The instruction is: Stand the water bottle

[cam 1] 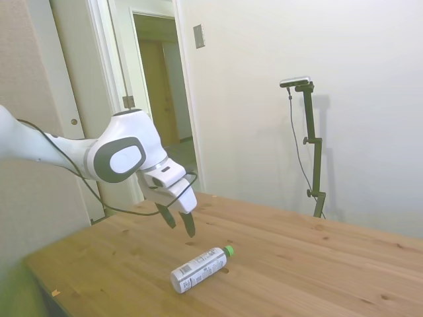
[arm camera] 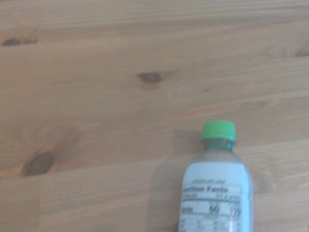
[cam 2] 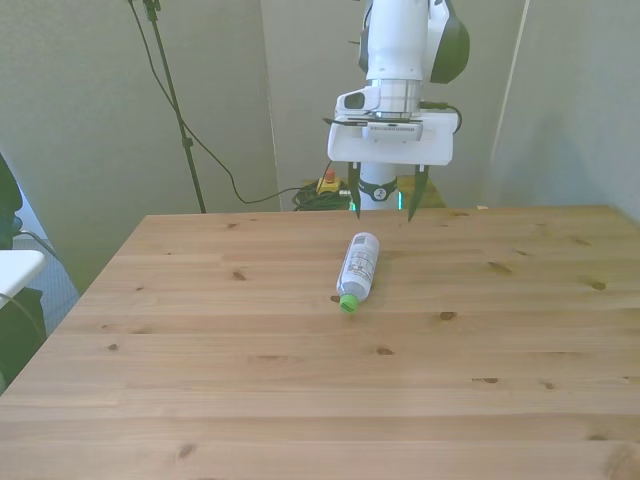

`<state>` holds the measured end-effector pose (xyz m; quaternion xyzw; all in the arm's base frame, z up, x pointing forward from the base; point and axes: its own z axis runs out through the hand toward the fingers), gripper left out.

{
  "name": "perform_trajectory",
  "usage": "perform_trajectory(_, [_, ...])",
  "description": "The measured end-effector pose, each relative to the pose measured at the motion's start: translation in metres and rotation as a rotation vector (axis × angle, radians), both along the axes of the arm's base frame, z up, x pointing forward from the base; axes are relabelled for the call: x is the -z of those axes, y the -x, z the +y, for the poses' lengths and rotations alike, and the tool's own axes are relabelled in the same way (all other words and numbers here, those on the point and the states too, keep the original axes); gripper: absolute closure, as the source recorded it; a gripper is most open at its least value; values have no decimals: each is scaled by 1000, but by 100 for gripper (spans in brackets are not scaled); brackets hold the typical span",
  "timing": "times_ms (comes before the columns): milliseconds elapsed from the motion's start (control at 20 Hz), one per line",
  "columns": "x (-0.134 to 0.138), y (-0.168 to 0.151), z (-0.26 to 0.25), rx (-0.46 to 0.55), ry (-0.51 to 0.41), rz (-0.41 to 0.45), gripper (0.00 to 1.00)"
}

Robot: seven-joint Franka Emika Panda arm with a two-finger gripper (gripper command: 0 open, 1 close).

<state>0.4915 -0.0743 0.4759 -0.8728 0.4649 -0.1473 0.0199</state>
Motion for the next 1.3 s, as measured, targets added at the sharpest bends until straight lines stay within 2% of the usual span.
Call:
perform_trajectory(350, [33,-47,-34,69,1,-11,0])
perform_trajectory(700, [72,-87,-27,81,-8,22,0])
perform_trajectory(950, [95,-96,-18,72,-8,53,0])
perform_trajectory(1300, [111,-91,-33,97,-5,66,0])
